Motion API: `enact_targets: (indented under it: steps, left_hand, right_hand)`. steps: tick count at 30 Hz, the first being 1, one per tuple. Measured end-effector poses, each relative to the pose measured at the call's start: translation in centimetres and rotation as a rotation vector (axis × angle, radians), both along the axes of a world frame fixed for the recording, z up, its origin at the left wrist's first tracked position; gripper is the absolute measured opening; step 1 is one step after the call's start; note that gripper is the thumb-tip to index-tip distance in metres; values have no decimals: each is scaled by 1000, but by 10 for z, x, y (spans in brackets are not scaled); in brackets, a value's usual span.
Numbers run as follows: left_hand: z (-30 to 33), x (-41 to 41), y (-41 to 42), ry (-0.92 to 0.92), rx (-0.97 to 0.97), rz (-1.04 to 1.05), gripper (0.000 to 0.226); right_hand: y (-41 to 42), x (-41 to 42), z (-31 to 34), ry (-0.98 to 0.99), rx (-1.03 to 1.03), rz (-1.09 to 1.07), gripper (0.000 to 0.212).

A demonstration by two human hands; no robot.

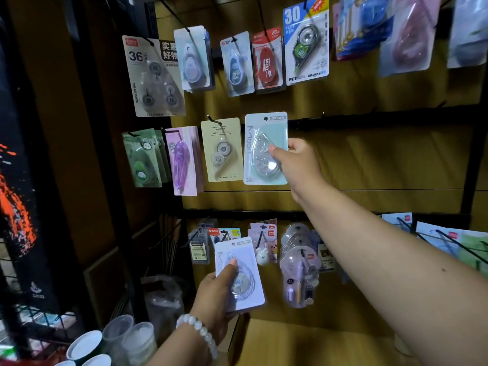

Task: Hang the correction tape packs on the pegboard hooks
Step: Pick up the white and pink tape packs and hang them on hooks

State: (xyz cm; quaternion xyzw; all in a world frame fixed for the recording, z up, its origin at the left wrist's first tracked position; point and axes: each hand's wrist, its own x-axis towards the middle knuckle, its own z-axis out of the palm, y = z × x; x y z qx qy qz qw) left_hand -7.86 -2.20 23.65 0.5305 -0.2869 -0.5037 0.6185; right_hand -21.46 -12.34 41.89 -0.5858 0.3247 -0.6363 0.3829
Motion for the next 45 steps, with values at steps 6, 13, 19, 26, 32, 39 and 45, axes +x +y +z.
enact_targets:
  steps: [6,13,19,26,32,39,45]
  left_hand:
    - [5,1,-3,-2,-7,-3,45]
    - [6,1,-4,-9,-6,-5,44]
    - [3,1,-5,-12,-1,-4,46]
    - [6,1,-9,-4,-22,6,42]
    - [0,-4,-6,4,-34,19,43]
    - [-9,-12,2,-38,-46,-13,42]
    - [-12,-15,5,-73,-26,-18,42]
  right_hand:
    - [-1,-2,-4,-19,38,-20,29]
    - [-2,1,0,6,9,-24,17]
    - [-29,4,6,81,87,-152,13]
    - [-53,2,4,352,169,-389,47]
    - [3,-8,-64,386,127,-312,32]
    - [52,-5,-161,460,559,191,29]
    - [58,-2,-184,359,544,237,15]
